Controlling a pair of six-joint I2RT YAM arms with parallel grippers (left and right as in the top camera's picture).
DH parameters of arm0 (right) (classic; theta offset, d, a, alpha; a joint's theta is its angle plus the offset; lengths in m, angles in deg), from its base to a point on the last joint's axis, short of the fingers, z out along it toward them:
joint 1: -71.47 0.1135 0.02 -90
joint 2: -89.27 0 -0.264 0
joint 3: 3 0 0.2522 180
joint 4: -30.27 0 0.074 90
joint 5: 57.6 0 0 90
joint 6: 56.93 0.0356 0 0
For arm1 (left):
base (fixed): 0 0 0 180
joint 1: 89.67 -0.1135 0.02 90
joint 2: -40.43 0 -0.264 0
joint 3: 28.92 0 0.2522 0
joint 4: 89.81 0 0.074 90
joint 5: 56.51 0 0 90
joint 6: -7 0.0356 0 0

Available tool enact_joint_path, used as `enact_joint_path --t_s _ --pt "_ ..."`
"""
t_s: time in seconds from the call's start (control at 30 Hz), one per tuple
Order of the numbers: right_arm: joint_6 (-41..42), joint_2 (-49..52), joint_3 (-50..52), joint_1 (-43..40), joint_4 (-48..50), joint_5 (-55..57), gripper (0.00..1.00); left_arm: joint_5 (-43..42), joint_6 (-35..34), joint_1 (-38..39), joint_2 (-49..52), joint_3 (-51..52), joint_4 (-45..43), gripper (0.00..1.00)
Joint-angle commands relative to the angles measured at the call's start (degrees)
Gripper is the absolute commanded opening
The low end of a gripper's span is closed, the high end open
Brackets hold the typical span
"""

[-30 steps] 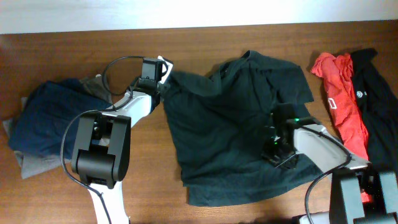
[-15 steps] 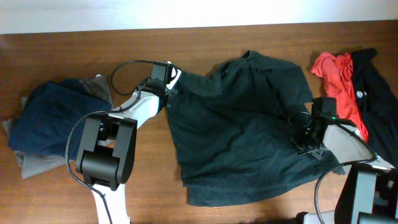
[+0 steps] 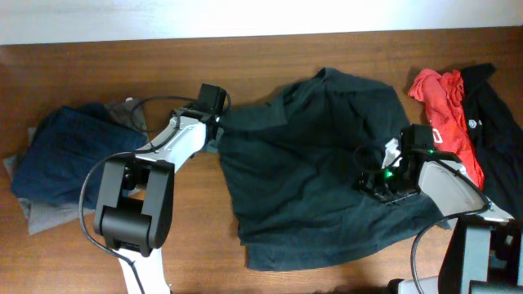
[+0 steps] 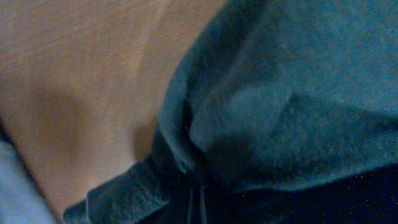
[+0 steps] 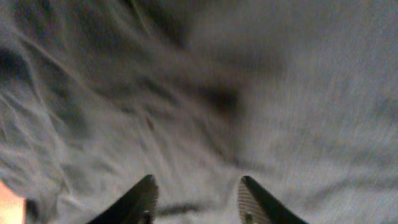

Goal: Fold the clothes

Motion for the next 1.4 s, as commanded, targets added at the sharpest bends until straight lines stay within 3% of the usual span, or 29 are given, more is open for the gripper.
enact_joint_path --t_s 0.0,0.23,0.33,0.37,0.4,0.5,0.57,0.77,0.8,0.83,0.9,1.0,1.23,1.37 --pt "6.2 0.4 0.3 1.6 -1.7 0.6 0.44 1.3 -5.7 -2.3 -1.3 1.7 4.0 0.0" --pt "15.2 1.8 5.2 1.7 2.1 15.1 0.49 1.3 -7.0 -4.8 -12.7 1.7 4.8 0.01" --pt "16.0 3.5 6.5 0.9 6.1 18.2 0.32 1.2 -6.3 -5.1 -17.5 1.7 3.8 0.01" --pt "16.5 4.4 6.5 0.5 7.5 20.6 0.25 1.2 -6.1 -5.1 -19.0 1.7 3.4 0.04" --pt "17.3 5.1 6.4 0.0 8.4 22.3 0.14 0.5 -6.1 -5.1 -20.2 1.7 2.9 0.14" --pt "17.2 6.2 5.5 -2.1 11.9 23.8 0.04 -4.2 -2.5 -5.0 -22.4 1.7 1.6 0.31" --pt "14.5 6.1 4.1 -3.4 14.8 23.7 0.04 -9.7 1.1 -5.1 -22.8 1.7 0.5 0.44" --pt "4.1 6.1 -6.9 -4.5 16.0 24.2 0.04 -17.3 3.0 -5.0 -22.7 1.7 -1.9 0.54" --pt "3.8 6.1 -8.9 -4.5 14.9 24.4 0.05 -19.4 3.1 -5.0 -22.7 1.7 -2.7 0.55" --pt "3.8 6.1 -11.4 -4.5 12.8 24.0 0.12 -22.5 4.3 -4.9 -22.6 1.7 -3.5 0.56" --pt "3.8 6.1 -15.1 -4.5 8.7 22.8 0.4 -27.0 7.6 -4.5 -22.1 1.7 -4.6 0.58" --pt "3.8 6.1 -20.3 -4.5 1.0 21.1 0.56 -30.1 11.0 -3.0 -20.1 1.7 -6.6 0.63" --pt "2.7 6.1 -23.1 -4.5 -7.6 19.1 0.63 -34.5 25.4 3.9 -11.4 1.7 -10.4 0.63" --pt "2.3 6.1 -23.1 -4.4 -10.3 18.7 0.63 -29.4 26.3 8.9 -8.2 1.7 -14.3 0.61"
